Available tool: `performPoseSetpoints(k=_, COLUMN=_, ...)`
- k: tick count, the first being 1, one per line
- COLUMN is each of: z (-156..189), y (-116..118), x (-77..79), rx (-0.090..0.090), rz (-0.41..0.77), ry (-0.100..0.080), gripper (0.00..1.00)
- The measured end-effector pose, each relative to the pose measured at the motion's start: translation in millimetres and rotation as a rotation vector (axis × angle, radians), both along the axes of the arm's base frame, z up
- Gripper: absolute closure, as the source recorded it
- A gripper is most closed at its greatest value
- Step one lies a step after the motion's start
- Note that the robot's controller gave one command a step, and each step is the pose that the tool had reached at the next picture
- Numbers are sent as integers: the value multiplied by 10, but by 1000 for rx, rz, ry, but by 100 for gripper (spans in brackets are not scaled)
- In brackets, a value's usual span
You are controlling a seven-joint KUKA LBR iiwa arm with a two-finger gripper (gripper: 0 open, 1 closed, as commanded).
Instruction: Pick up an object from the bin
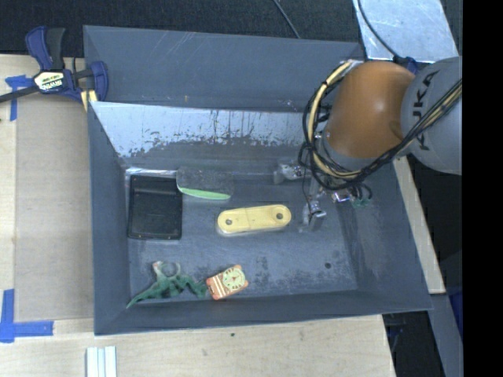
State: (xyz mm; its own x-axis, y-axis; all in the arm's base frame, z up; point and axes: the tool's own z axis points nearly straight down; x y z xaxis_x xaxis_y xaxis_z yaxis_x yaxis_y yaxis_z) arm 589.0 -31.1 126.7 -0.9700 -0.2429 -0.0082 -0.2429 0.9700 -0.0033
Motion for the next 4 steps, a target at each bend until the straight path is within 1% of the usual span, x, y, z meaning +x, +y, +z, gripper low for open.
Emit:
performPoseSetpoints(k=1, z=-590, y=219, x=63, rx=2, rz=-188, ry=4, gripper=0)
performPoseSetpoints(k=2, z=-519, y=347, x=92, rx=0, rz=-19, ry=-10, gripper=100)
performPoseSetpoints(k=3, z=-519, y=347, x=92, rx=0, rz=-19, ry=-10, gripper=100)
performPoseSetpoints(k=4, z=336, y=368, x=2, rx=0, rz=-15, ry=-22, gripper=100)
